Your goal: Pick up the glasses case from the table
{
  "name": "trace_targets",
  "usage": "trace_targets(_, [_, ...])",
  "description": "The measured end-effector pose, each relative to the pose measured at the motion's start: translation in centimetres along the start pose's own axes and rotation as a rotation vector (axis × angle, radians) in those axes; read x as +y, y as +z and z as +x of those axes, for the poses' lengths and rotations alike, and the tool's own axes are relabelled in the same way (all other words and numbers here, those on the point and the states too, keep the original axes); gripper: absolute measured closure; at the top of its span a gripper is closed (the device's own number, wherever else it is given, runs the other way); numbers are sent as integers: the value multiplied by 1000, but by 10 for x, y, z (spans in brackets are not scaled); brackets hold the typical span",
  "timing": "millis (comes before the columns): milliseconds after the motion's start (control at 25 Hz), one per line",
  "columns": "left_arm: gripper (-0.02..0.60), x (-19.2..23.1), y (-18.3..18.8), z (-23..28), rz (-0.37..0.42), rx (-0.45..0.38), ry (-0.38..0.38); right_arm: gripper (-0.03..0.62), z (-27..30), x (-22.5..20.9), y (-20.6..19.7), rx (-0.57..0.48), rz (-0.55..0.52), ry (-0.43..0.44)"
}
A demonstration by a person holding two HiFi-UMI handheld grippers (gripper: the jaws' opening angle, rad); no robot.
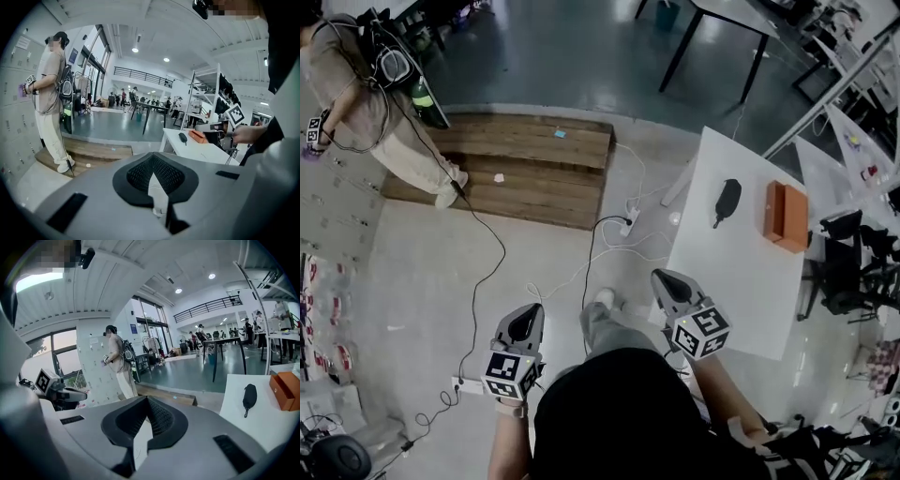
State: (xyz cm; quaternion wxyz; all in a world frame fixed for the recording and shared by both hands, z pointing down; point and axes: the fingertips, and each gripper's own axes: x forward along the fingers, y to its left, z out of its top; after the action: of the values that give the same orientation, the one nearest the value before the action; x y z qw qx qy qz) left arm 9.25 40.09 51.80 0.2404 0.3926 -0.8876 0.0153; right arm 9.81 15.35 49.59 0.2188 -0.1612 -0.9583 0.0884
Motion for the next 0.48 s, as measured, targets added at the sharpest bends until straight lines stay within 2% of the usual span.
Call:
trace_targets(280, [563,34,74,105,79,29,-87,568,58,-76,42,-23,66,-73])
trace_targets(480, [563,35,111,174,160,63,-207,568,64,-122,53,-63,139,-201])
